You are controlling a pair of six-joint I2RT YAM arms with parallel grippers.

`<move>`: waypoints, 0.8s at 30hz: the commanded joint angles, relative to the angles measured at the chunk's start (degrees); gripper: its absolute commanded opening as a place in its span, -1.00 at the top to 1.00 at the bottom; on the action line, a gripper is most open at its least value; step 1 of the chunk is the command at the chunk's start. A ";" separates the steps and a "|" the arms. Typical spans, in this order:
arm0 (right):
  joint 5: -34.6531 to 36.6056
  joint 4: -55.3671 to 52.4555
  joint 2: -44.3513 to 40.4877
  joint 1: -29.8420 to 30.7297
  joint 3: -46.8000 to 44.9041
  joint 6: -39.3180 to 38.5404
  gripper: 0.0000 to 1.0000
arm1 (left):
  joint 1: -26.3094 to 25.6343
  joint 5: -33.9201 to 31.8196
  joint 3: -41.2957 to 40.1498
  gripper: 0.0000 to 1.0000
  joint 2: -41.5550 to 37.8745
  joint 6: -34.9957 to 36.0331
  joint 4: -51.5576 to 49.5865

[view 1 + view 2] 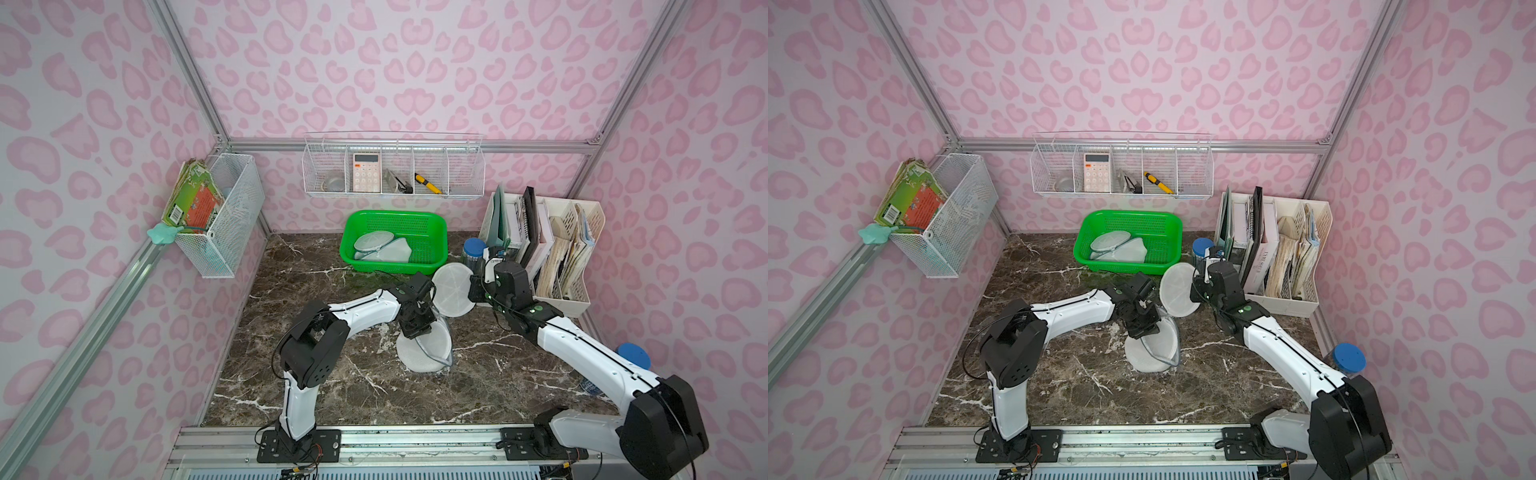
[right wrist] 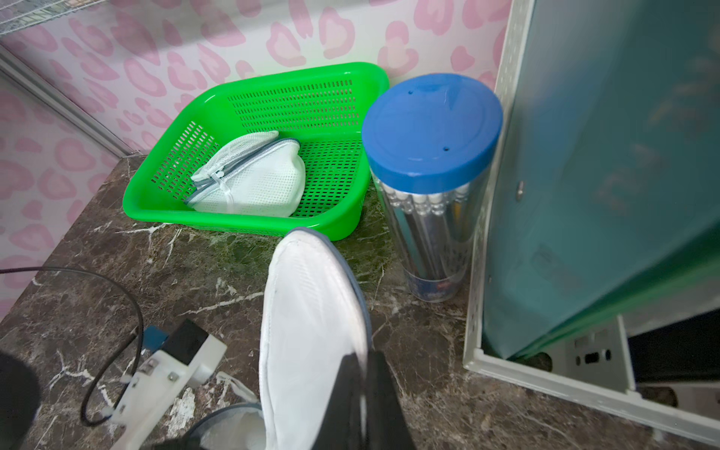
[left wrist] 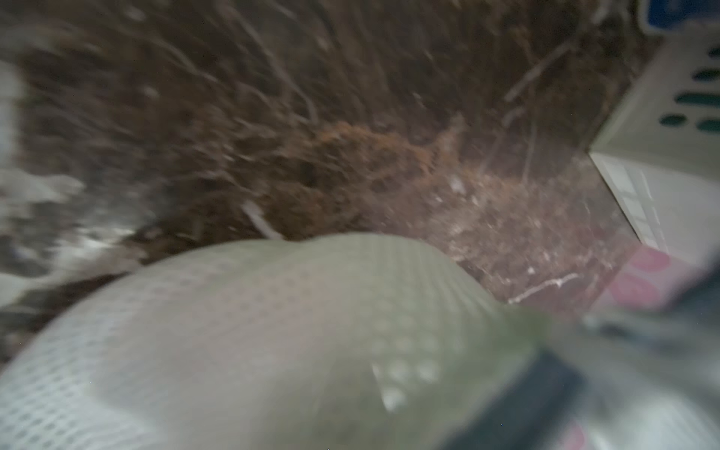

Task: Turn the laundry bag inside out
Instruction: Turn over the laundry bag at the center of the board.

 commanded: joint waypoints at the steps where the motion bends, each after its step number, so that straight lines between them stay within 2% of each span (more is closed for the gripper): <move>1: 1.23 -3.01 -1.57 -0.56 -0.22 0.32 1.00 | 1.66 -3.42 -0.77 0.94 0.05 1.89 -8.71; 8: 0.69 -8.20 -6.44 -2.02 -2.14 -0.11 1.00 | 5.19 -6.08 1.81 0.93 0.23 14.92 -17.05; 13: -1.21 -9.06 -9.64 0.08 -3.73 1.60 1.00 | 5.83 -7.98 9.08 0.72 0.23 23.64 -20.43; 18: 1.56 -8.34 -9.74 5.31 -5.00 5.50 1.00 | 3.87 -5.83 12.46 0.45 -1.00 26.82 -19.97; 24: 4.46 -8.44 -7.64 6.11 -5.30 9.15 1.00 | 0.14 -3.71 9.74 0.40 -4.61 25.64 -18.58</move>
